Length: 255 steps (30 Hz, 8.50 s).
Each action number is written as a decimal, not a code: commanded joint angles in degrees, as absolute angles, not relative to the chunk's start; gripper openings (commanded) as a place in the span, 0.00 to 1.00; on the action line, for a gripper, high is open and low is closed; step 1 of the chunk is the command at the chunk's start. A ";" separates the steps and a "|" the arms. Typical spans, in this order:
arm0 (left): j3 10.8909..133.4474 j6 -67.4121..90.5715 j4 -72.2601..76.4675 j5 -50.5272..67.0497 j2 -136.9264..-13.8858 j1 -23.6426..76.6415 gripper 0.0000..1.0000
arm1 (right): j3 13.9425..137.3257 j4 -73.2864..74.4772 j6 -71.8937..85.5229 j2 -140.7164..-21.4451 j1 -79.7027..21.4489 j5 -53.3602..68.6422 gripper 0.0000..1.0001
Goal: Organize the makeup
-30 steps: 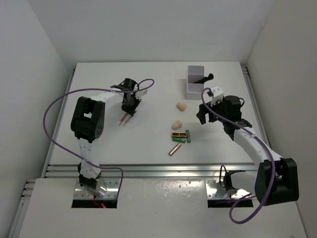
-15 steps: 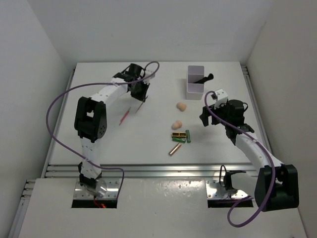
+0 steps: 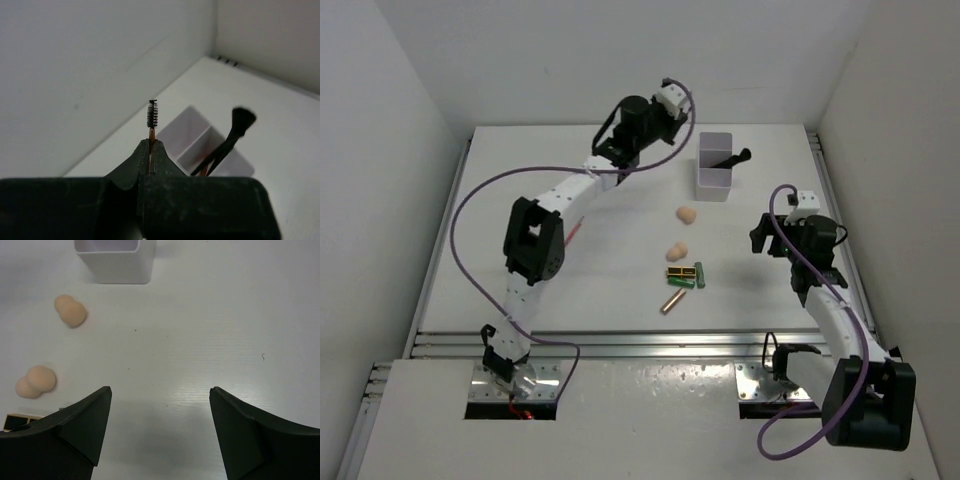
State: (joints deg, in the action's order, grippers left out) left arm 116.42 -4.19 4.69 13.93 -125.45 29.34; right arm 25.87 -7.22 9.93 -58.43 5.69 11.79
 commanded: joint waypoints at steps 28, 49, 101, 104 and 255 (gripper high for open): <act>115.93 -7.29 46.94 10.55 -145.82 38.58 0.62 | 34.02 7.13 9.05 -53.88 8.61 9.31 0.79; 93.90 -9.23 -16.85 10.99 -103.82 19.26 0.35 | 35.06 3.96 3.96 -64.94 -6.92 10.90 0.79; 70.93 -13.71 -21.54 13.89 -109.25 5.98 0.37 | 30.68 -3.96 9.67 -70.84 -20.13 -1.58 0.79; 70.93 -13.71 -21.53 12.66 -109.95 5.98 0.35 | 30.41 -4.13 9.49 -70.75 -20.04 -1.58 0.79; 110.83 -0.99 25.98 24.09 -126.11 27.94 0.00 | 18.36 -0.90 12.31 -52.12 -2.82 -0.97 0.83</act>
